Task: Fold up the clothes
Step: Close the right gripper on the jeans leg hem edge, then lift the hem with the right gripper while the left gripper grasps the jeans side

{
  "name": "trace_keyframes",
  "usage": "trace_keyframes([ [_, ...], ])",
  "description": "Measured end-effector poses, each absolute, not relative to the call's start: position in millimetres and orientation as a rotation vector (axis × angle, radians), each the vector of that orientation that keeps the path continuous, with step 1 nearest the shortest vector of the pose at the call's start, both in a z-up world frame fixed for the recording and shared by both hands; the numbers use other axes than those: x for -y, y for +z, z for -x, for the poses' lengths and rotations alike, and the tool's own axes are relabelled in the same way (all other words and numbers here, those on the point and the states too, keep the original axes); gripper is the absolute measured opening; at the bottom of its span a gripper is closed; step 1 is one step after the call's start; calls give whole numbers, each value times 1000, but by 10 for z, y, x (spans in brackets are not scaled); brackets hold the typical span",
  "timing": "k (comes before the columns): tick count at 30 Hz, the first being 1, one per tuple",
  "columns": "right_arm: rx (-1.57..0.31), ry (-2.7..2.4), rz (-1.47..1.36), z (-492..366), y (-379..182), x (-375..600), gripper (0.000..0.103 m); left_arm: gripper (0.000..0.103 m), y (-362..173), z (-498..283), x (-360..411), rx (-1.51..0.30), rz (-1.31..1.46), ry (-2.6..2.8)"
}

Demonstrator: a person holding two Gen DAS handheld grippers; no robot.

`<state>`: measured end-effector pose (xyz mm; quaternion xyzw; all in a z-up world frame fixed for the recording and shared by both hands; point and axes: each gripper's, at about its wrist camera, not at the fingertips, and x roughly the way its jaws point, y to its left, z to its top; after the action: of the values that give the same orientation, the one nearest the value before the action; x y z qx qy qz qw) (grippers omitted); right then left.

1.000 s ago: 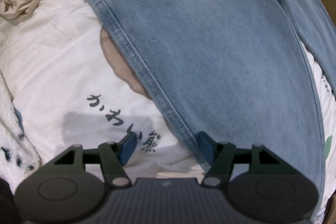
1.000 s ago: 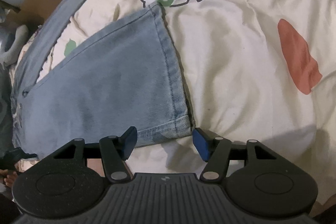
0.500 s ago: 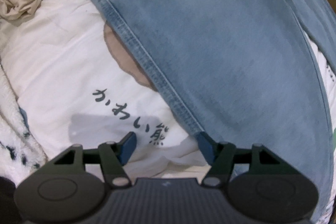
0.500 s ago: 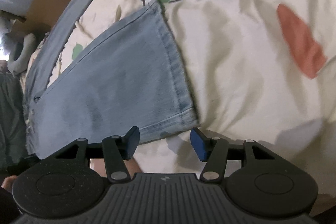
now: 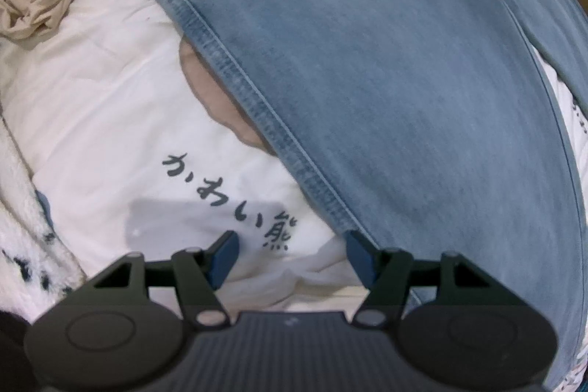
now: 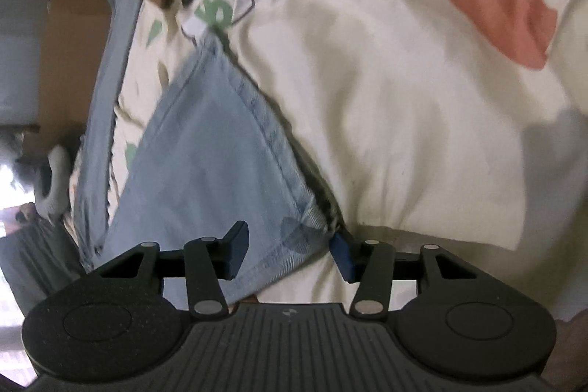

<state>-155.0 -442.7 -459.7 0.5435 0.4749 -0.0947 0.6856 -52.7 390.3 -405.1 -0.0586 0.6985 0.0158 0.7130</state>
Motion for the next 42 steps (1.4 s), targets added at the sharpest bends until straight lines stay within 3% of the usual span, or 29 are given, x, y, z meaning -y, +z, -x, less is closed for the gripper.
trace_keyframes([
  [10,-1030,-160,-1316,1492,-4628,4535,51,68,-4021,726,-4195,-1539,237,60],
  [12,-1055,-146,-1310,1445,-4691,4497,44,68,-4018,775,-4260,-1536,260,68],
  [14,-1078,-141,-1305,1398,-4749,4452,25,68,-4002,820,-4332,-1528,287,71],
  [17,-1109,-134,-1293,1338,-4790,4397,10,68,-3976,892,-4459,-1502,354,65],
  [38,-995,49,-1143,1020,-3831,4564,7,63,-3983,1677,-5114,-1269,771,35],
  [40,-993,56,-1129,974,-3752,4583,7,57,-3957,1716,-5134,-1251,818,44],
  [42,-991,69,-1113,927,-3674,4586,7,44,-3985,1610,-5083,-1242,828,47],
])
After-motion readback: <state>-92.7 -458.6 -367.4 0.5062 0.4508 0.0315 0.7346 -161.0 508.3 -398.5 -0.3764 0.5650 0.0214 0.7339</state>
